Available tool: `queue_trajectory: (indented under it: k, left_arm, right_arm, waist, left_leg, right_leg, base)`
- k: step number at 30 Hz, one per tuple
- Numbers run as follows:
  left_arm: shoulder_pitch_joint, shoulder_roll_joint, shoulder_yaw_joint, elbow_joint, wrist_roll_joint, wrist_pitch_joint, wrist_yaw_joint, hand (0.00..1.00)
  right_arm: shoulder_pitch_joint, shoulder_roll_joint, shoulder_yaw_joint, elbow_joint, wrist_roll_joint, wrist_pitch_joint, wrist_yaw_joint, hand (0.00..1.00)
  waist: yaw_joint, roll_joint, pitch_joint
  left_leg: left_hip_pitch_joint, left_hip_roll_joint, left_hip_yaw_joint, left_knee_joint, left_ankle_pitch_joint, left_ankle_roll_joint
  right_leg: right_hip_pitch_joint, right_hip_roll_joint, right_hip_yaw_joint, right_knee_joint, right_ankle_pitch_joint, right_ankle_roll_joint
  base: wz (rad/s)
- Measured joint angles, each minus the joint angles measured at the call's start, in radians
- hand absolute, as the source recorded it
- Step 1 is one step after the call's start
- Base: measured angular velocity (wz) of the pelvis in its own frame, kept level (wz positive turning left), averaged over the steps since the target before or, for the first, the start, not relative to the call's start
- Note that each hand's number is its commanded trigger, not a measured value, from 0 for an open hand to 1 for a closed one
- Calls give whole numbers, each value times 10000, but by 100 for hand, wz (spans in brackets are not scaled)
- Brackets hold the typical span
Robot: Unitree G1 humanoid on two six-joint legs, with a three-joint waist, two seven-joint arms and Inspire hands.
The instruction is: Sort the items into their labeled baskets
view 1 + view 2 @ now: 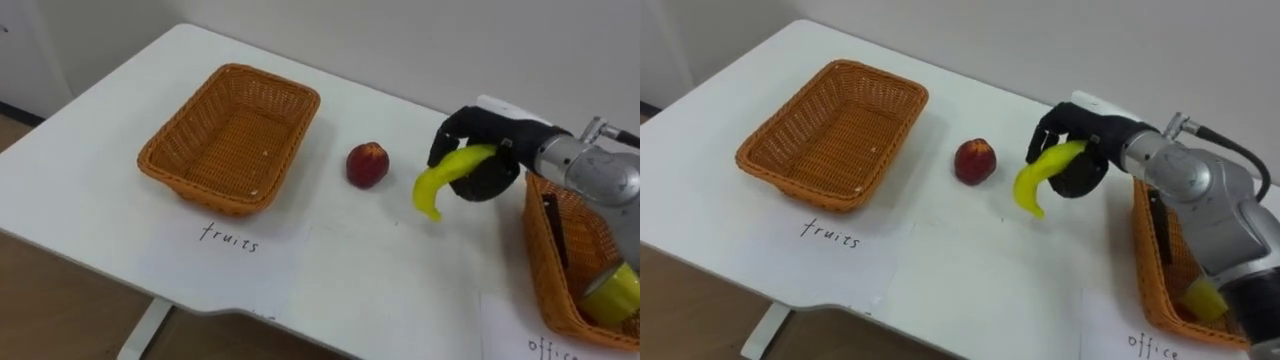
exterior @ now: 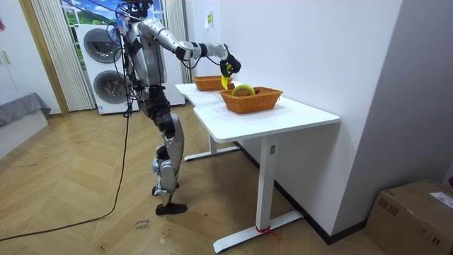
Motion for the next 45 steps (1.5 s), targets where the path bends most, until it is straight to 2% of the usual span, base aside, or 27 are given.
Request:
queue_trajectory:
  k: [6, 9, 15, 21, 26, 35, 37, 42, 45]
  left_arm:
    - [-1, -42, 3, -45, 424, 2, -140, 0]
    - [11, -42, 15, -38, 501, -5, -163, 0]
    - [114, -65, 30, -37, 777, -21, -347, 0]
    - [328, -163, 118, 73, 773, -17, -359, 0]
    - [551, -269, 236, 68, 775, -17, -358, 0]
    - [820, -314, 235, -331, 772, -17, -312, 0]
    - [904, -436, 234, -386, 769, -18, -244, 0]
    - [1054, -574, 206, -386, 766, 14, -89, 0]
    - [1165, -582, 201, -386, 763, 234, -28, 0]
  right_arm:
    - [0, 0, -21, -524, 35, 4, 9, 100]
    - [0, 0, -21, -719, 4, -6, 18, 100]
    - [-1, 0, -95, -1157, -88, -5, 27, 100]
    - [-1, 1, -697, -1528, 99, -18, 9, 100]
    - [-2, 1, -734, -1736, 91, -36, -325, 100]
    - [-2, 46, -733, -1831, 104, -119, -1811, 100]
    - [-1, 65, -732, -1914, 154, -130, -2085, 100]
    - [-1, 131, -720, -1904, 630, -105, -2554, 100]
    - [-1, 363, -699, -1905, 931, -4, -2780, 100]
  waist:
    - [-22, -20, -14]
    - [-15, 31, 30]
    - [-16, 30, 29]
    - [7, 24, 26]
    - [7, 45, 40]
    - [84, 182, 66]
    - [87, 282, 120]
    - [185, 327, 83]
    - [204, 275, 47]
  left_leg:
    - [45, -20, -12, -24, 0, 1]
    - [297, -29, -17, -158, 1, 2]
    - [374, -78, -18, -190, 3, 28]
    - [420, -114, -47, -160, -4, 72]
    - [514, -129, -119, -142, -16, 87]
    - [533, -147, -155, -151, -19, 93]
    - [581, -163, -155, -157, -30, 111]
    - [615, -213, -173, -175, -35, 124]
    - [731, -252, -214, -173, -30, 138]
  right_leg:
    - [26, -20, 5, -2, -11, 19]
    - [220, -44, 11, -5, -29, 48]
    - [348, -119, 22, -10, -61, 94]
    - [431, -156, -3, -7, -74, 115]
    - [593, -172, -76, -19, -108, 154]
    - [665, -161, -128, -12, -119, 166]
    - [722, -164, -141, -14, -134, 188]
    - [757, -186, -137, -15, -161, 228]
    - [905, -215, -213, -33, -183, 264]
  base:
    - [0]
    - [0]
    - [0]
    - [2]
    - [6]
    - [1]
    - [4]
    - [1]
    - [6]
